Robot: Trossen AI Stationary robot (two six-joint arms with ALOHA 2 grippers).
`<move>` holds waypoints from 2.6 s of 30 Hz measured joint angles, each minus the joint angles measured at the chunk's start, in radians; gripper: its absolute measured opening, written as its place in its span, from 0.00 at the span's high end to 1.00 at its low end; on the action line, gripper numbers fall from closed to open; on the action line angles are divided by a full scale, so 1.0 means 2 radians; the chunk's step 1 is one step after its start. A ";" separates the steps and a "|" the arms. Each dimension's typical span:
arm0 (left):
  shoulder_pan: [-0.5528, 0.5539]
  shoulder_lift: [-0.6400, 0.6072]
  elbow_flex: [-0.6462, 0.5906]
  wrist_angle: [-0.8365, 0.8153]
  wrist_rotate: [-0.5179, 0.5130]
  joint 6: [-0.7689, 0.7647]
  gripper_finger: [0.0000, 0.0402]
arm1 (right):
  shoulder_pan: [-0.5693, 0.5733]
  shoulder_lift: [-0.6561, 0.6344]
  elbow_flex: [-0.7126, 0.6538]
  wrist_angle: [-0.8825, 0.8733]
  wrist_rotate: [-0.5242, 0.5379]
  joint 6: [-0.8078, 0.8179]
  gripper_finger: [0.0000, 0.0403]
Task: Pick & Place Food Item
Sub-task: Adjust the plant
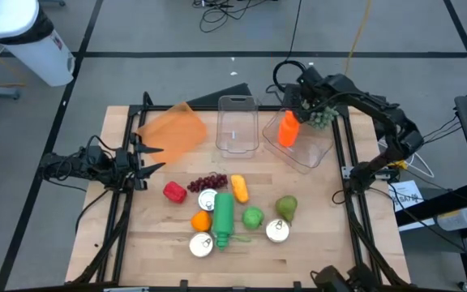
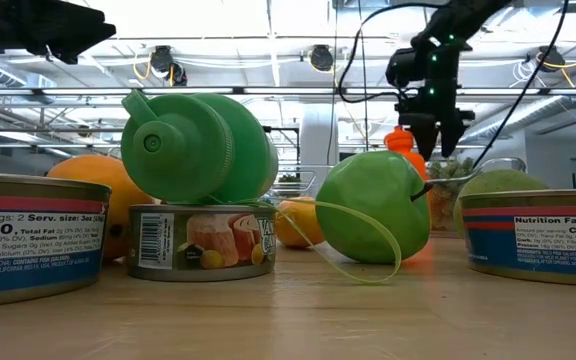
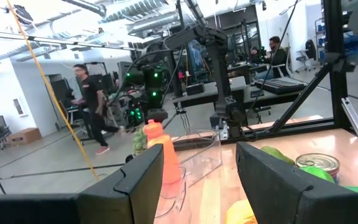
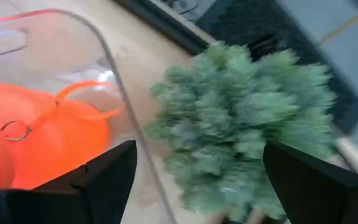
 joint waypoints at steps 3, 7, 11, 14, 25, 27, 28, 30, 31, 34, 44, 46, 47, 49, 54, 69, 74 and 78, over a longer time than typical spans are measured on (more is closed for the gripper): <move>0.000 0.000 0.000 0.000 0.000 0.000 0.47 | -0.008 0.000 -0.009 0.001 -0.007 0.005 0.18; 0.000 0.000 0.000 0.000 0.000 0.000 0.47 | -0.013 0.000 -0.009 0.008 0.027 0.012 0.18; 0.000 0.000 0.000 0.000 0.000 0.000 0.47 | -0.016 -0.009 -0.010 0.017 0.021 0.005 0.18; 0.000 0.000 0.000 0.000 0.000 0.000 0.47 | -0.015 -0.021 -0.017 0.009 0.010 -0.008 0.18; 0.000 0.000 0.000 0.000 0.000 0.000 0.47 | -0.017 -0.054 -0.014 0.028 0.016 -0.004 0.18; 0.000 0.000 0.000 0.000 0.000 0.000 0.47 | -0.017 -0.048 -0.025 0.041 0.016 -0.004 0.18; 0.000 0.000 0.000 0.000 0.000 0.000 0.47 | -0.017 -0.047 -0.032 0.050 0.016 -0.004 0.18; 0.000 0.000 0.000 0.000 0.000 0.000 0.47 | -0.022 -0.042 -0.051 0.065 0.015 -0.004 0.18; 0.000 0.000 0.000 0.000 0.000 0.000 0.47 | -0.023 -0.038 -0.063 0.072 0.015 -0.004 0.18; 0.000 0.000 0.000 0.000 0.000 0.000 0.47 | -0.026 -0.032 -0.099 0.094 0.016 -0.007 0.19; 0.000 0.000 0.000 0.000 0.000 0.000 0.47 | -0.026 -0.036 -0.130 0.110 0.018 -0.004 0.57; 0.000 0.000 0.000 0.000 0.000 0.000 0.47 | -0.025 -0.038 -0.130 0.111 0.023 -0.004 0.72; 0.000 0.000 0.000 0.000 0.000 0.000 0.47 | -0.025 -0.040 -0.130 0.111 0.028 -0.005 0.79; 0.000 0.000 0.000 0.000 0.000 0.000 0.47 | -0.026 -0.047 -0.131 0.114 0.027 -0.007 0.92; 0.000 0.000 0.000 0.000 0.000 0.000 0.47 | -0.026 -0.086 -0.132 0.140 0.018 0.008 0.91; 0.000 0.000 0.000 0.000 0.000 0.000 0.47 | -0.041 -0.123 -0.271 0.309 -0.007 0.032 0.93; 0.000 0.000 0.000 0.000 0.000 0.000 0.47 | -0.041 -0.137 -0.275 0.310 -0.010 0.032 0.81; 0.000 0.000 0.000 0.000 0.000 0.000 0.47 | -0.041 -0.172 -0.276 0.305 -0.012 0.030 0.71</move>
